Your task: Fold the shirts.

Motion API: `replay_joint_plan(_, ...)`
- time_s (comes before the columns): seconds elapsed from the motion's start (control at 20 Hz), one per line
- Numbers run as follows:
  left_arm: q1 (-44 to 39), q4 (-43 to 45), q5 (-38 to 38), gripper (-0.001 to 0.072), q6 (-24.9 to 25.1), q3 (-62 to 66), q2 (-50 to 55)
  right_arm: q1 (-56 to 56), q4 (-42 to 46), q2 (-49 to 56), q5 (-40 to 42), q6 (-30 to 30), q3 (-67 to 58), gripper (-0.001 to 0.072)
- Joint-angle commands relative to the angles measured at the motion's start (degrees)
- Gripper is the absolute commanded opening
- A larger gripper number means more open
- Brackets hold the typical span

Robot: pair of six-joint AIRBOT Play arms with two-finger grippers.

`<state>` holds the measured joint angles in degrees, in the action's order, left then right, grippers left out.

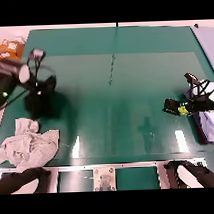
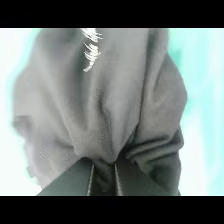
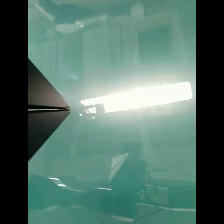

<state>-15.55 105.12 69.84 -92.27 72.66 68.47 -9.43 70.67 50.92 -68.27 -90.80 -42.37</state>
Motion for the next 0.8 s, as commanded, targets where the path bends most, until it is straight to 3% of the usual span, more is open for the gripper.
replay_joint_plan(0.0, -10.71, -5.77, 3.91, 0.0025, 1.25, 14.05, -1.01, 0.07, -1.75, -0.04, 0.15, -0.02, 0.0, 0.0017)
replay_joint_plan(0.2, -21.79, -14.23, -5.01, 0.0026, 1.27, 14.86, 0.83, 0.04, -1.7, -0.04, 0.13, -0.02, 0.0, 0.0019)
replay_joint_plan(0.25, -23.04, -16.59, -5.88, 0.0027, 1.29, 14.45, 2.69, 0.04, -1.7, -0.04, 0.13, -0.04, 0.0, 0.0082)
replay_joint_plan(0.35, -23.98, -20.48, -6.8, 0.003, 1.25, 13.14, 7.13, 0.04, -1.7, -0.04, 0.13, -0.04, -0.02, 0.03)
replay_joint_plan(0.4, -23.98, -21.7, -7.1, 0.0241, 1.27, 12.5, 9.35, 0.02, -1.7, -0.04, 0.11, -0.04, -0.02, 0.0318)
replay_joint_plan(0.45, -23.82, -21.46, -6.38, 0.0627, 1.25, 12.39, 11.56, 0.0, -1.66, -0.04, 0.11, -0.02, -0.09, 0.0326)
replay_joint_plan(0.55, -21.57, -20.94, -3.56, 0.0646, 1.97, 12.41, 13.14, 0.0, -1.68, -0.04, -0.37, -0.02, -0.35, 0.0425)
replay_joint_plan(0.75, -8.98, -21.81, 6.32, 0.0646, 2.16, 13.97, 12.72, 0.04, -4.35, -0.02, 1.27, 0.02, 1.64, 0.0424)
